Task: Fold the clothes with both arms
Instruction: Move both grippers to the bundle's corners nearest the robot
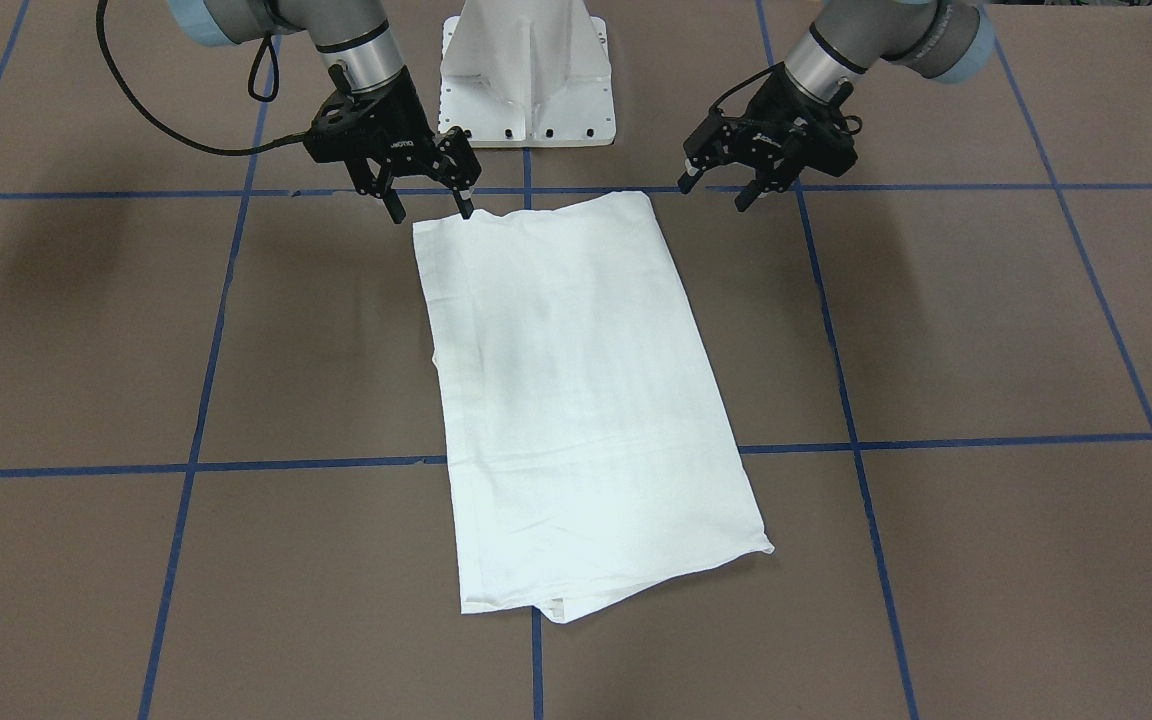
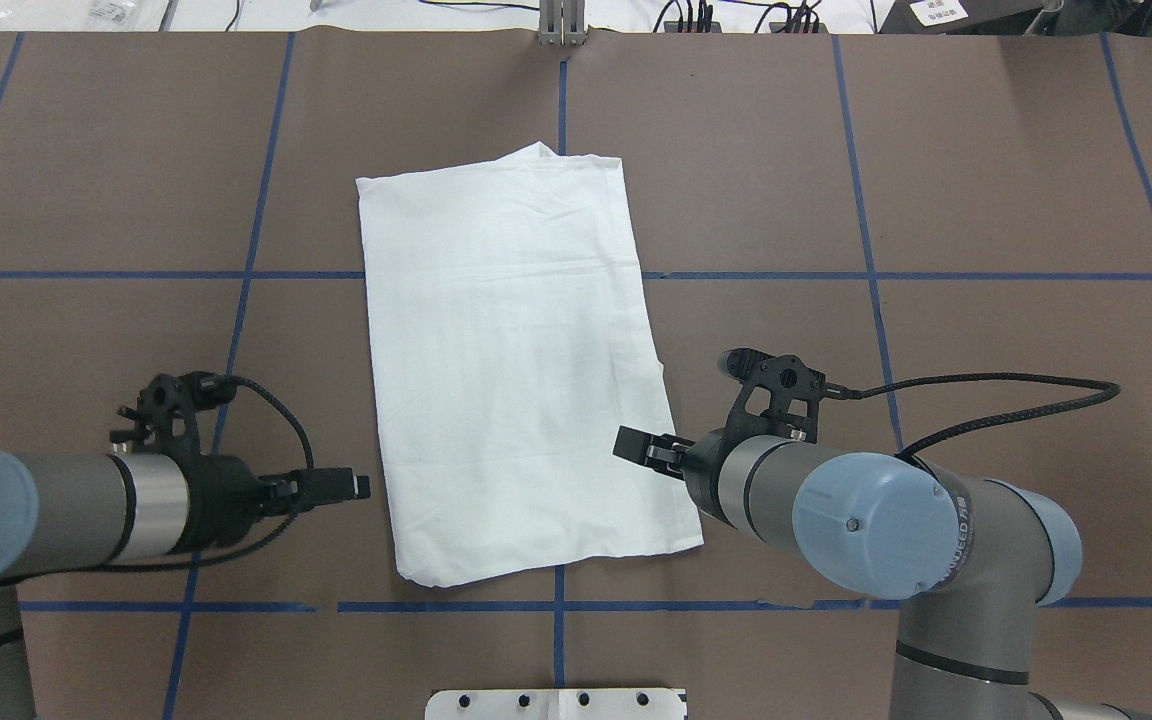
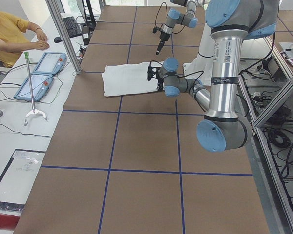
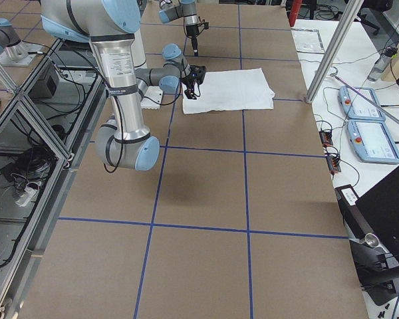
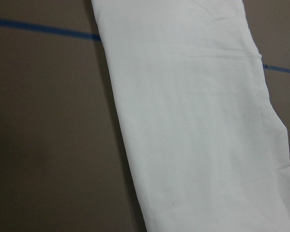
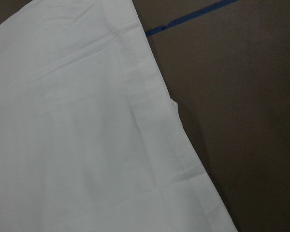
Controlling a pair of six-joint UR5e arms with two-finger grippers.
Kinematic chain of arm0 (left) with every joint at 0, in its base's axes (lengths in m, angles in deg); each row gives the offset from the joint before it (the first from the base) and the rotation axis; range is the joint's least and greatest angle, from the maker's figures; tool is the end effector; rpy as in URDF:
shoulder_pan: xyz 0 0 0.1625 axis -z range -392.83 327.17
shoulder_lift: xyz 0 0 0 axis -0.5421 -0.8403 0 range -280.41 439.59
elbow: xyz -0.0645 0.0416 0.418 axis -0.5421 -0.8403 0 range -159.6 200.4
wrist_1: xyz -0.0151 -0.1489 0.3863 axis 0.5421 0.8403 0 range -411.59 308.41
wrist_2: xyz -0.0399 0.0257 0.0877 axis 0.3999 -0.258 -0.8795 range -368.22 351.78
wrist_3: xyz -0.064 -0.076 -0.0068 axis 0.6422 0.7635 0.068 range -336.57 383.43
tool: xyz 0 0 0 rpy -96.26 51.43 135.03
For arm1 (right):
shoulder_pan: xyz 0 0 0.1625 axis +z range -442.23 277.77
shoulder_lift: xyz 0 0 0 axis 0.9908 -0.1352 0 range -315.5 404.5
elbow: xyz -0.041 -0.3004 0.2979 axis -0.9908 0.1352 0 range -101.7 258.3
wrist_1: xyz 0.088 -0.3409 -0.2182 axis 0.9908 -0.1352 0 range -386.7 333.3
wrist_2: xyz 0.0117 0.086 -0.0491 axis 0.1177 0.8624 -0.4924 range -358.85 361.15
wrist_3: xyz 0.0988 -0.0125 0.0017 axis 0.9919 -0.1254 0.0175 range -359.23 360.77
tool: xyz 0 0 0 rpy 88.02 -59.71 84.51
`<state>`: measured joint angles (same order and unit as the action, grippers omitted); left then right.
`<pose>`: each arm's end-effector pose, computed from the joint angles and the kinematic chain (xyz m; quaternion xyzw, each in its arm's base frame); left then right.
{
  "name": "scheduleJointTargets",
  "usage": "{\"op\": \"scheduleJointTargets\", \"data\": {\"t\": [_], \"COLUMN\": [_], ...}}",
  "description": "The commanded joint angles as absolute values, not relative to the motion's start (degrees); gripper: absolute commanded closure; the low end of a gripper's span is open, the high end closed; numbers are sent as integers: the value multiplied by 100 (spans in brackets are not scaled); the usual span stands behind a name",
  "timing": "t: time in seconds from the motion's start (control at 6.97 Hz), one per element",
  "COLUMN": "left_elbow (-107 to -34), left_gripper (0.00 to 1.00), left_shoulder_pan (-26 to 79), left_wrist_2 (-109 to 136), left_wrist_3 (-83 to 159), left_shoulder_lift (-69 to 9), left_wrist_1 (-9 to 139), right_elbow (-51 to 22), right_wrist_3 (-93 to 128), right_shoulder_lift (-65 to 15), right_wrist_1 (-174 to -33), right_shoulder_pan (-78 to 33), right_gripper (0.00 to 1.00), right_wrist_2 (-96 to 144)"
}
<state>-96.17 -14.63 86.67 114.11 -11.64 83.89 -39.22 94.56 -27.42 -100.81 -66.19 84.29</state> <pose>0.4169 -0.2684 0.3375 0.0570 0.5945 -0.1064 0.7950 -0.4797 -0.2889 0.2459 0.1056 -0.5019 0.1779 0.8398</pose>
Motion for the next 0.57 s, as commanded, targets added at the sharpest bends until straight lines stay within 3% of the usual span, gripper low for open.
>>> {"op": "scheduleJointTargets", "data": {"t": [0.0,0.43], "left_elbow": [-9292,-8885], "left_gripper": [8,9], "left_shoulder_pan": [-2192,-2254], "left_wrist_2": [7889,7906], "left_wrist_3": [12134,12125], "left_shoulder_lift": [-1513,-1832], "left_wrist_1": [8358,8349], "right_elbow": [-3921,-3912], "right_wrist_3": [9455,9455], "right_shoulder_lift": [-2757,-2757], "right_wrist_1": [-10080,-10080], "right_shoulder_pan": [-6623,-6623], "right_gripper": [0,0], "right_wrist_2": [8412,8412]}}
